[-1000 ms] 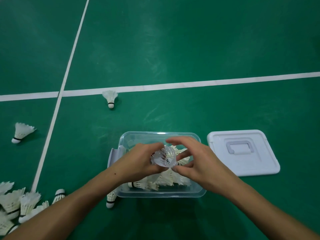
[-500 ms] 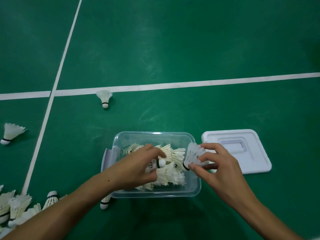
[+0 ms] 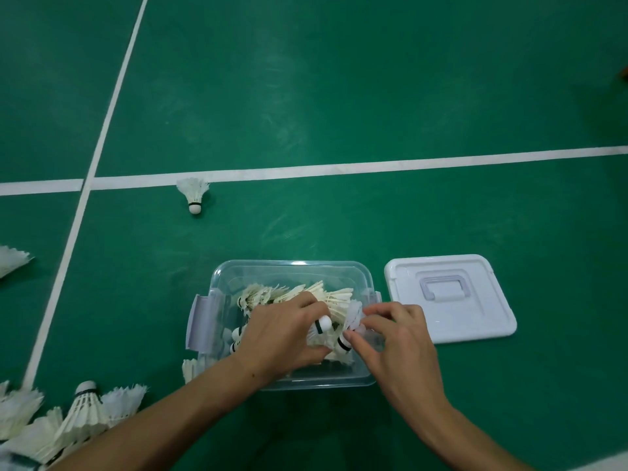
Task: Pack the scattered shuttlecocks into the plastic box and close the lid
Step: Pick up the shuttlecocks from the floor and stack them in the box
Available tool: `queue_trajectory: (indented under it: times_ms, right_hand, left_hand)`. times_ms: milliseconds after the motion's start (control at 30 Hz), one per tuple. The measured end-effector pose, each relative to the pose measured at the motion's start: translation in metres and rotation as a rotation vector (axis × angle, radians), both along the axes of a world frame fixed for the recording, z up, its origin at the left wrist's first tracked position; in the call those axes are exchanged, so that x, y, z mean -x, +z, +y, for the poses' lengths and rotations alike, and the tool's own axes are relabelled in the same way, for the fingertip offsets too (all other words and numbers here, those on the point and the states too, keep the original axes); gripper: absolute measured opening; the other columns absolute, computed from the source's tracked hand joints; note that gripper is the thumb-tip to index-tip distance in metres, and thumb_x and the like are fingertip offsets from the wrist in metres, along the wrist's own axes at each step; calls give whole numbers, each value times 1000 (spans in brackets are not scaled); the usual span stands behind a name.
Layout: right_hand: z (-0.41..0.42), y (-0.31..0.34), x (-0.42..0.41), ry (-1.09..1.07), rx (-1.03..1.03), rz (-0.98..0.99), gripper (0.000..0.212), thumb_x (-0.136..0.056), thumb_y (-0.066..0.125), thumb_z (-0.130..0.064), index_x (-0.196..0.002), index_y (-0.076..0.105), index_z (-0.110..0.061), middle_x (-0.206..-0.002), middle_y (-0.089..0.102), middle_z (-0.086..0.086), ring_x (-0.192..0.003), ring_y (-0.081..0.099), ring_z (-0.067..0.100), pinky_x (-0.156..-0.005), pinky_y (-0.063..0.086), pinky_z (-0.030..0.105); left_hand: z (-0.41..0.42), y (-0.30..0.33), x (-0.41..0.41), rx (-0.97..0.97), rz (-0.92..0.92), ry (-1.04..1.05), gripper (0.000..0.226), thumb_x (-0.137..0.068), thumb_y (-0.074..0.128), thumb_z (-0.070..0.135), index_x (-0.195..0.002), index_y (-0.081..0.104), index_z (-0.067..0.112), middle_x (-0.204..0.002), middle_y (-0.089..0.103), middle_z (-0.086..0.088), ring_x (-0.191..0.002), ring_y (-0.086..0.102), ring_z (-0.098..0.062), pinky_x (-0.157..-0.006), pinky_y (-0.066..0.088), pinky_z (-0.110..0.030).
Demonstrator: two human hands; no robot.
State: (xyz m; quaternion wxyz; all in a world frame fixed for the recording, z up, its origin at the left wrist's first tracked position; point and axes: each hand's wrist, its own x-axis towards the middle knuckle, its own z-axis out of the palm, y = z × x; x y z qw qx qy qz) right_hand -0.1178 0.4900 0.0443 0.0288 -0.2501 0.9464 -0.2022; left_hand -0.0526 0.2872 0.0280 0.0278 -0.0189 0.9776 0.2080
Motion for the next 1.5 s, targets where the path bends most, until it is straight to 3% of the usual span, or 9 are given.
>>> queue_trajectory:
  times_ms: [133,367,600,700,933,1067,1233,1367,1500]
  right_hand:
    - [-13,5,-2,63,-15,88,20,-82,86,-45,-87,82,-25,-106,77,-12,-97,60,16,-65,57,28]
    - [-38,-6,-7,102,-33,-100,24,-94,74,-38,-78,70,-21,-75,70,-6,-66,62,15,-62,55,37]
    - [-39,2,5,41,9,-422,6,-93,74,-23,-97,78,-22,-91,77,-5,-84,71,11,-82,61,36]
    - [-27,17,14,-4,23,-433,40,-91,81,-23,-129,73,-15,-119,77,-2,-107,72,9,-98,58,29]
    - [-13,25,18,-10,130,-497,39,-85,86,-16,-122,76,-17,-110,77,-12,-95,72,-5,-91,60,20]
    - [-10,29,20,-18,196,-514,33,-86,85,-13,-117,77,-20,-105,77,-14,-94,72,-5,-89,63,27]
    - [-15,42,19,19,309,-546,23,-88,84,-16,-108,77,-25,-97,78,-16,-95,74,-1,-86,62,25]
    - [-28,54,16,-67,635,-932,20,-99,71,-15,-119,72,-12,-103,81,7,-99,78,21,-87,65,43]
    - [-29,57,18,-221,908,-1193,36,-92,75,-17,-126,70,-6,-88,72,14,-88,73,24,-89,64,46]
  left_hand:
    - [-8,1,-4,-16,32,47,39,-74,68,66,-103,64,42,-92,65,22,-75,61,-3,-54,38,-23]
    - [-10,2,-10,-10,35,101,56,-74,72,64,-125,60,42,-105,76,20,-86,72,-5,-62,48,-25]
    - [4,-4,-3,98,-29,96,42,-84,60,64,-119,59,41,-109,72,18,-93,70,-9,-66,48,-29]
    - [3,-3,-1,106,-7,84,52,-83,62,71,-127,59,43,-115,72,20,-95,71,-8,-69,53,-29]
    - [-13,5,-16,38,66,82,82,-66,68,88,-132,57,43,-119,66,23,-80,68,-3,-56,49,-23]
    - [-19,12,-19,-144,128,150,55,-79,64,83,-114,59,40,-108,63,23,-80,61,-1,-62,50,-20]
    - [-13,34,-5,-689,202,286,26,-100,65,50,-88,65,27,-77,64,9,-71,59,-10,-64,48,-30]
    - [-2,47,7,-925,212,265,21,-103,63,41,-120,71,31,-120,73,11,-120,65,-17,-101,51,-40]
    - [10,47,9,-1027,191,218,37,-105,58,33,-143,60,34,-143,63,13,-141,53,-12,-117,42,-42]
